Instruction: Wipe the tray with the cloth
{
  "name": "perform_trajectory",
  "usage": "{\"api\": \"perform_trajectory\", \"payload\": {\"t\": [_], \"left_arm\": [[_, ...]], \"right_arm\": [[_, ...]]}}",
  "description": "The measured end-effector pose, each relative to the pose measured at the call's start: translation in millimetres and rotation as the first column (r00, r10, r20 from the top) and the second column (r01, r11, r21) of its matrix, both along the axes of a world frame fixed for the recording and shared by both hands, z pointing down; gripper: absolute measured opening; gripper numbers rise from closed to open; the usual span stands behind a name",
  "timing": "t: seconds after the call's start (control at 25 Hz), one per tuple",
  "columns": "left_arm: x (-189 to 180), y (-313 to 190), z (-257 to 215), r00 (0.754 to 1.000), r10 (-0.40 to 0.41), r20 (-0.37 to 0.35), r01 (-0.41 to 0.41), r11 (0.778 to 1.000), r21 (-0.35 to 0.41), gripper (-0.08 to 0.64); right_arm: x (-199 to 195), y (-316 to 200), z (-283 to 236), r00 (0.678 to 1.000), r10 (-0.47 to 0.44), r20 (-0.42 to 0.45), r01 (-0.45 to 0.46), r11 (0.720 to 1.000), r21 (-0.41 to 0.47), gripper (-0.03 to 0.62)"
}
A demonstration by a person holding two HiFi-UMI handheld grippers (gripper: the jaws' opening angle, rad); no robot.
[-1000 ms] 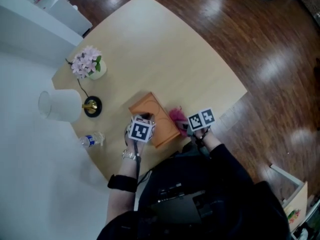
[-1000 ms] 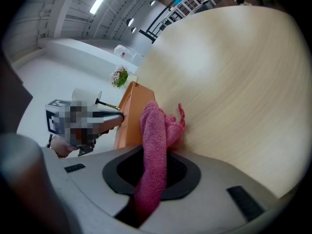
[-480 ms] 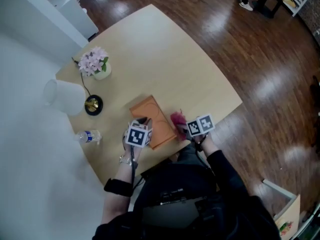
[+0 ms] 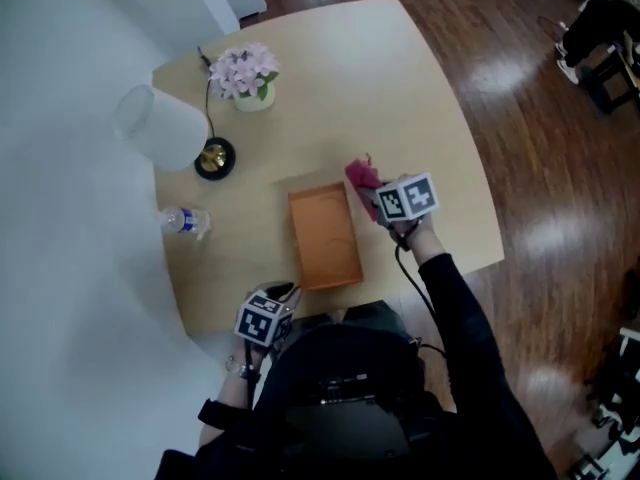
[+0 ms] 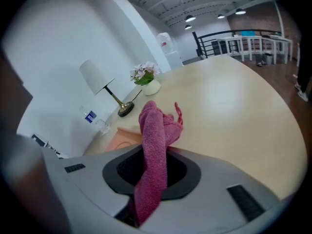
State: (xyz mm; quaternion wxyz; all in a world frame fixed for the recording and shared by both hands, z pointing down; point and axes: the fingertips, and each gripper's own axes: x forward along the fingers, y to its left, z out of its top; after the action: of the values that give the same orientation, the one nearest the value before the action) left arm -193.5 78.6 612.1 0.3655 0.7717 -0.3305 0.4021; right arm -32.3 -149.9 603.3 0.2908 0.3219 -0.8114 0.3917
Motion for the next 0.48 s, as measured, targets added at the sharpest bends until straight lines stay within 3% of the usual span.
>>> {"api": "perform_trajectory", "payload": {"t": [0.16, 0.28, 0.36, 0.48], "left_arm": [[9.0, 22.7, 12.0, 0.997, -0.082, -0.014, 0.081, 0.995, -0.056, 0.067], [18.3, 33.5, 20.5, 0.989, -0.144, -0.017, 0.142, 0.986, -0.084, 0.067], [26.1, 37.3, 23.6, 0.983, -0.182, -0.026, 0.179, 0.979, -0.097, 0.067], [47.1, 39.4, 24.4, 0.976, -0.211, -0.045, 0.205, 0.972, -0.11, 0.067]], "right_arm": [[-25.8, -35.6, 3.4, 0.989, -0.139, -0.052, 0.141, 0.989, 0.038, 0.071], [-42.3, -51.2, 8.3, 0.962, -0.247, -0.113, 0.256, 0.964, 0.076, 0.071], [-52.9, -56.4, 9.8, 0.926, -0.339, -0.169, 0.36, 0.926, 0.114, 0.071], [-69.3, -54.0, 14.3, 0.819, -0.509, -0.267, 0.555, 0.819, 0.142, 0.071]]}}
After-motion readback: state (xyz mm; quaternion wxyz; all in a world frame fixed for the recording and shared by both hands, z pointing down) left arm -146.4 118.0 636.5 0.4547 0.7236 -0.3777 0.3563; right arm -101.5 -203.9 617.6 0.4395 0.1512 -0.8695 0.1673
